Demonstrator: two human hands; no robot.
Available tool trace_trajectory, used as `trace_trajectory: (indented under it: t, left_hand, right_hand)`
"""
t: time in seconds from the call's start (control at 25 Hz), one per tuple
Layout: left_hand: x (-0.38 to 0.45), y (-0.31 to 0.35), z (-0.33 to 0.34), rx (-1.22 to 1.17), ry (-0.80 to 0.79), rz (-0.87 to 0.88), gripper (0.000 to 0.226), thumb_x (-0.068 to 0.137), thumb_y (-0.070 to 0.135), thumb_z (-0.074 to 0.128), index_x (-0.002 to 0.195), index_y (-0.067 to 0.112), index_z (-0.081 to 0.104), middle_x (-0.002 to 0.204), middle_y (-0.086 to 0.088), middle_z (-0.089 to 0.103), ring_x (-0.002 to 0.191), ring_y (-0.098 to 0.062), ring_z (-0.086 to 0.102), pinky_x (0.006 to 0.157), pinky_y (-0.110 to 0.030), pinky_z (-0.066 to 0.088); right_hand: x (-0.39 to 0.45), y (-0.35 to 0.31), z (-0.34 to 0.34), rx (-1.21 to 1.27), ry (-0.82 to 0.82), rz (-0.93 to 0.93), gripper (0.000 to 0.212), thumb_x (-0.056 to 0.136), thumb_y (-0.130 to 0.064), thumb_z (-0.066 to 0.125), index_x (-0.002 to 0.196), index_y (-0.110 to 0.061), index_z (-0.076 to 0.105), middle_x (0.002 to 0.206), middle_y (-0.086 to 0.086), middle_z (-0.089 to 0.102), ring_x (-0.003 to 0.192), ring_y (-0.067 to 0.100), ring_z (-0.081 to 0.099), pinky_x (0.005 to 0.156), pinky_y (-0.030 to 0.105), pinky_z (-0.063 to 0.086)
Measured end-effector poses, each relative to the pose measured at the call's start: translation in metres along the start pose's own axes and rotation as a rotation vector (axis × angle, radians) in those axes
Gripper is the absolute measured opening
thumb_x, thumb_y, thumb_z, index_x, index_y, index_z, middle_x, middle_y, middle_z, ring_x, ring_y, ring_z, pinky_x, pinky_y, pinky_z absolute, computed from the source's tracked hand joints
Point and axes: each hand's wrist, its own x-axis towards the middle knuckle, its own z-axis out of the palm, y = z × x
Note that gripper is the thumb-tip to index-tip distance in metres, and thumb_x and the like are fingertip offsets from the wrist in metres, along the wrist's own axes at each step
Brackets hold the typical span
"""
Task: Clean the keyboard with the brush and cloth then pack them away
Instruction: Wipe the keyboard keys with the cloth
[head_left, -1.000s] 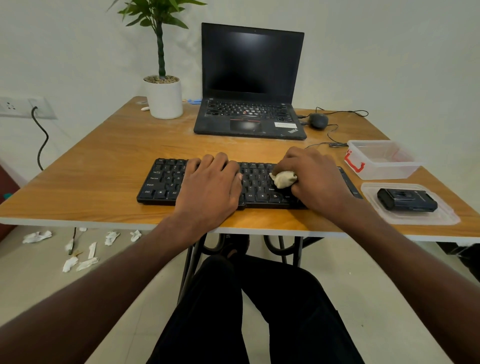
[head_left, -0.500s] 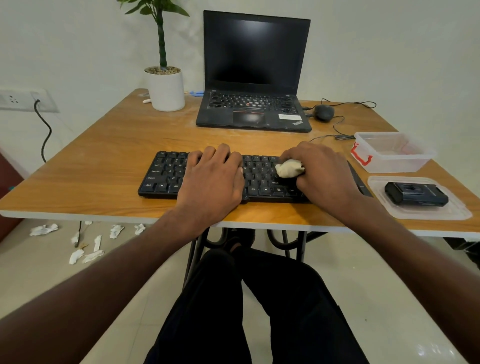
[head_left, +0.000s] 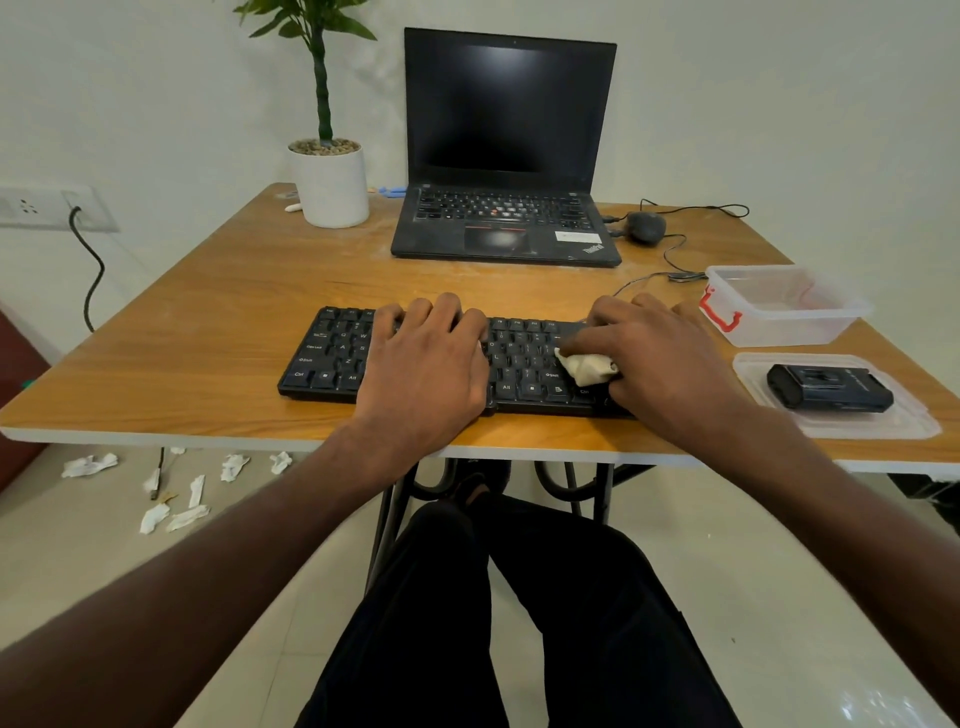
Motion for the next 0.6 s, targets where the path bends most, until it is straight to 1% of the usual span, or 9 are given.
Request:
trace_trajectory:
  t: [0.08, 0.16, 0.2, 0.28, 0.36, 0.4, 0.48, 0.6]
  left_hand:
    - [0.0, 0.001, -0.001, 0.0, -0.01, -0.005, 0.038, 0.101, 0.039, 0.031, 0.123, 0.024, 0.058, 0.12, 0.0, 0.055, 0.109, -0.02, 0.053, 0.105, -0.047, 0.035]
    - [0.0, 0.002, -0.001, -0.001, -0.014, -0.005, 0.039, 0.101, 0.039, 0.03, 0.122, 0.023, 0.059, 0.119, 0.0, 0.055, 0.108, -0.02, 0.053, 0.104, -0.047, 0.036]
    - [0.0, 0.001, -0.001, 0.0, -0.013, -0.003, 0.038, 0.101, 0.039, 0.031, 0.122, 0.023, 0.058, 0.118, -0.001, 0.055, 0.108, -0.02, 0.053, 0.104, -0.047, 0.036]
    - [0.0, 0.001, 0.0, 0.001, -0.009, -0.002, 0.033, 0.103, 0.038, 0.035, 0.121, 0.022, 0.058, 0.118, -0.001, 0.055, 0.107, -0.021, 0.053, 0.102, -0.047, 0.035]
    - [0.0, 0.001, 0.0, 0.001, -0.006, 0.001, 0.031, 0.105, 0.038, 0.037, 0.12, 0.021, 0.057, 0.117, -0.002, 0.054, 0.105, -0.02, 0.052, 0.1, -0.046, 0.035]
    - [0.0, 0.001, 0.0, 0.007, -0.004, 0.006, 0.031, 0.105, 0.038, 0.036, 0.119, 0.021, 0.057, 0.116, -0.002, 0.054, 0.104, -0.02, 0.051, 0.099, -0.045, 0.035]
    - [0.0, 0.002, 0.001, 0.017, -0.003, 0.014, 0.031, 0.105, 0.039, 0.035, 0.119, 0.021, 0.057, 0.115, -0.002, 0.053, 0.103, -0.02, 0.051, 0.096, -0.045, 0.034]
    - [0.001, 0.003, 0.001, 0.023, -0.005, 0.008, 0.03, 0.105, 0.039, 0.036, 0.12, 0.023, 0.057, 0.115, 0.0, 0.053, 0.104, -0.02, 0.05, 0.096, -0.044, 0.033]
  right_hand:
    - [-0.006, 0.009, 0.004, 0.078, 0.012, -0.013, 0.056, 0.082, -0.005, 0.074, 0.127, -0.038, 0.07, 0.117, -0.006, 0.059, 0.102, 0.02, 0.047, 0.079, 0.039, 0.028]
    - [-0.012, 0.015, 0.008, 0.08, 0.006, -0.02, 0.058, 0.078, -0.003, 0.077, 0.124, -0.038, 0.072, 0.116, -0.005, 0.061, 0.101, 0.022, 0.048, 0.079, 0.04, 0.03]
    - [-0.014, 0.017, 0.01, 0.056, 0.031, 0.009, 0.056, 0.077, -0.004, 0.079, 0.122, -0.038, 0.072, 0.115, -0.005, 0.061, 0.101, 0.024, 0.049, 0.08, 0.04, 0.03]
    - [-0.017, 0.017, 0.012, -0.001, 0.123, 0.135, 0.053, 0.077, -0.006, 0.079, 0.12, -0.037, 0.072, 0.115, -0.003, 0.059, 0.103, 0.027, 0.049, 0.082, 0.042, 0.03]
    - [-0.017, 0.014, 0.017, -0.002, 0.154, 0.24, 0.057, 0.078, -0.007, 0.076, 0.127, -0.037, 0.069, 0.118, -0.002, 0.057, 0.107, 0.028, 0.049, 0.085, 0.045, 0.033]
    - [-0.017, 0.011, 0.019, 0.013, 0.145, 0.252, 0.06, 0.079, -0.006, 0.075, 0.13, -0.036, 0.067, 0.119, -0.002, 0.056, 0.108, 0.028, 0.048, 0.086, 0.045, 0.033]
    - [-0.014, 0.006, 0.023, 0.035, 0.121, 0.224, 0.062, 0.079, -0.006, 0.074, 0.133, -0.034, 0.065, 0.123, -0.004, 0.057, 0.11, 0.027, 0.047, 0.086, 0.044, 0.033]
    - [-0.01, 0.009, 0.02, 0.085, 0.063, 0.172, 0.057, 0.082, -0.006, 0.072, 0.131, -0.033, 0.066, 0.126, -0.007, 0.059, 0.111, 0.025, 0.047, 0.088, 0.046, 0.038]
